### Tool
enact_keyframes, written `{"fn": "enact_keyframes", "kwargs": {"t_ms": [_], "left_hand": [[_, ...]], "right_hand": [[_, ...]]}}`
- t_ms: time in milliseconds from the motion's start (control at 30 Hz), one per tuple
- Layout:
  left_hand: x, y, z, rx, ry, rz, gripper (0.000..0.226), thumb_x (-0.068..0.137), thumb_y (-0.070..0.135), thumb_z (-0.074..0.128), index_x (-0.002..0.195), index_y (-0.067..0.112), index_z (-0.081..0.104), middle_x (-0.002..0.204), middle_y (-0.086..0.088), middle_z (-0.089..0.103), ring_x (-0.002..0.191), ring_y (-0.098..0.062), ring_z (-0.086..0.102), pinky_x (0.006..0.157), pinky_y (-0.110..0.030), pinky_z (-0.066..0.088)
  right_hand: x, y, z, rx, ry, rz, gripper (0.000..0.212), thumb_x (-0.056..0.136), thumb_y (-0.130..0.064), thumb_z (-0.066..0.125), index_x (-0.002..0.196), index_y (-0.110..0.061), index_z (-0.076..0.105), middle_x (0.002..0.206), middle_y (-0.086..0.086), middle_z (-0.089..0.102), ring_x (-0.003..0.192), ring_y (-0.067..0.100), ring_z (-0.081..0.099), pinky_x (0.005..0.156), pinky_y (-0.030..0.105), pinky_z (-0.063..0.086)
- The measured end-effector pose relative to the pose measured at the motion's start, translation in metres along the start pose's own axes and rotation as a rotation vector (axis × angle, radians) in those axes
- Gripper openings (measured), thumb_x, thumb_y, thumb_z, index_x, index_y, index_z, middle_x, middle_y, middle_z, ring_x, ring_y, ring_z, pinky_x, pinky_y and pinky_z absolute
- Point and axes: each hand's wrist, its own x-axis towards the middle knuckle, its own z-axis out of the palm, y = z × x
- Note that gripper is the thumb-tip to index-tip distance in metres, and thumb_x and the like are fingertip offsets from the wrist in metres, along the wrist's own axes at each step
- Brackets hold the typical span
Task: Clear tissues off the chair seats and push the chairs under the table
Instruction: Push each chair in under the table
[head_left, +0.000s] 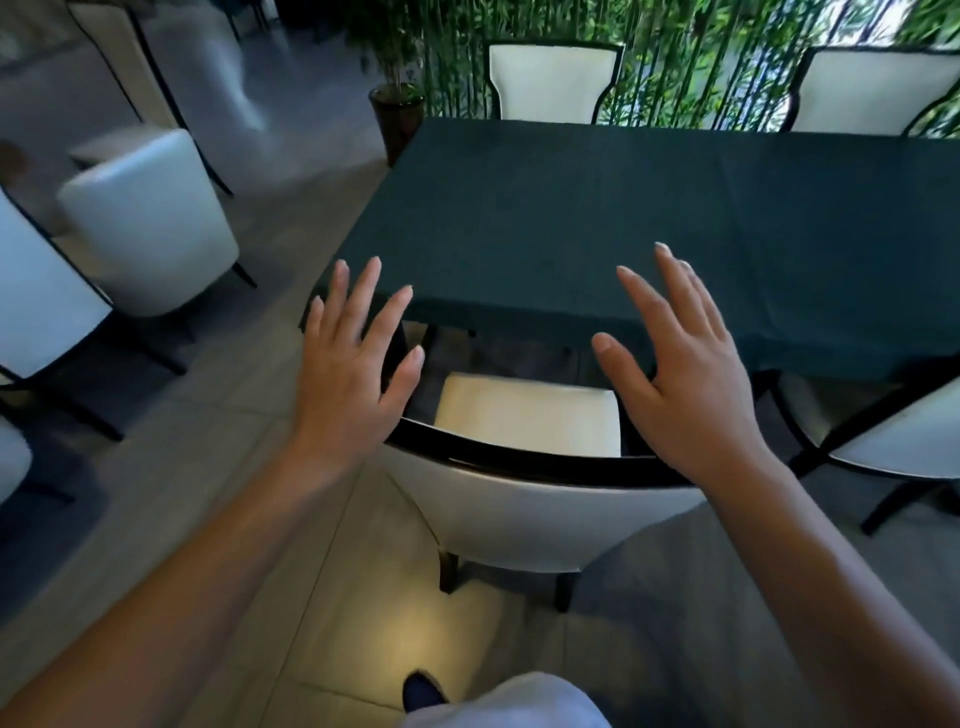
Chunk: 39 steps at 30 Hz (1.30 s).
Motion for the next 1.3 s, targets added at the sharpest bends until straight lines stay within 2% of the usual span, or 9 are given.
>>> {"fn": "enact_keyframes", "kwargs": {"t_ms": [267,400,500,667,733,867,1033,1167,1300], "left_hand": [[-0.050,0.005,0.033,-0.075,-0.078,-0.016,0.059,0.104,0.041,0.043,0.157,0.015,0.037,0.171,-0.008,0.010,0.159,-0.028,0.002,0.123,-0.061,0.018],[-0.068,0.004,0.052,-0.092,-0.161,0.009,0.060,0.105,0.048,0.035,0.154,0.015,0.042,0.171,-0.008,0.014,0.159,-0.026,0.004,0.123,-0.061,0.018],[-0.098,0.004,0.071,-0.026,-0.286,0.062,0.069,0.105,0.060,0.023,0.157,0.017,0.037,0.171,-0.006,0.014,0.159,-0.024,0.003,0.126,-0.058,0.010],[-0.099,-0.004,0.072,0.026,-0.344,0.085,0.074,0.104,0.062,0.020,0.161,0.015,0.026,0.170,-0.005,0.015,0.159,-0.022,0.001,0.127,-0.055,0.006],[-0.093,-0.009,0.072,0.033,-0.352,0.080,0.078,0.103,0.065,0.016,0.161,0.014,0.025,0.170,-0.006,0.014,0.159,-0.022,0.000,0.127,-0.054,0.006],[-0.078,-0.023,0.074,0.054,-0.391,0.081,0.083,0.101,0.072,0.010,0.162,0.016,0.022,0.171,-0.008,0.012,0.159,-0.025,0.000,0.127,-0.054,0.005],[-0.066,-0.032,0.074,0.068,-0.427,0.145,0.087,0.100,0.073,0.006,0.161,0.013,0.024,0.170,-0.009,0.015,0.159,-0.025,0.004,0.127,-0.053,0.008],[-0.066,-0.031,0.076,0.068,-0.415,0.146,0.088,0.101,0.073,0.008,0.161,0.011,0.023,0.170,-0.010,0.014,0.159,-0.025,0.004,0.128,-0.050,0.007],[-0.060,-0.038,0.077,0.008,-0.396,0.156,0.091,0.099,0.075,0.013,0.161,0.010,0.020,0.171,-0.010,0.007,0.159,-0.025,-0.001,0.128,-0.048,0.007]], "right_hand": [[-0.083,0.040,0.019,-0.068,-0.204,0.207,0.070,0.099,-0.066,0.032,0.161,-0.035,0.023,0.172,-0.005,0.004,0.158,0.014,-0.003,0.126,0.044,0.013],[-0.107,0.045,0.019,-0.127,-0.296,0.309,0.076,0.094,-0.071,0.025,0.161,-0.036,0.016,0.172,-0.004,-0.001,0.157,0.013,-0.008,0.128,0.042,0.008],[-0.114,0.037,0.024,-0.155,-0.246,0.302,0.074,0.097,-0.068,0.027,0.162,-0.032,0.019,0.172,-0.003,0.002,0.157,0.013,-0.007,0.128,0.041,0.007],[-0.103,0.014,0.037,-0.139,-0.132,0.236,0.071,0.102,-0.063,0.034,0.162,-0.028,0.020,0.171,-0.002,0.005,0.158,0.013,-0.006,0.126,0.038,0.004],[-0.097,0.015,0.050,-0.134,-0.189,0.251,0.073,0.102,-0.065,0.033,0.163,-0.029,0.017,0.171,-0.002,0.004,0.158,0.015,-0.005,0.126,0.038,0.001],[-0.097,0.025,0.082,-0.431,-0.421,0.213,0.085,0.095,-0.078,0.022,0.162,-0.024,0.018,0.170,0.006,0.015,0.158,0.026,0.003,0.127,0.048,-0.005],[-0.095,0.028,0.083,-0.441,-0.392,0.208,0.087,0.095,-0.080,0.017,0.161,-0.023,0.023,0.165,0.005,0.030,0.156,0.024,0.016,0.128,0.047,-0.002],[-0.092,0.030,0.084,-0.426,-0.384,0.215,0.095,0.094,-0.083,0.019,0.163,-0.018,0.014,0.171,0.004,0.004,0.157,0.018,-0.008,0.127,0.038,-0.009],[-0.080,0.040,0.084,-0.439,-0.399,0.185,0.110,0.087,-0.091,0.017,0.163,-0.011,0.010,0.170,0.007,-0.008,0.156,0.017,-0.018,0.129,0.041,-0.004]]}}
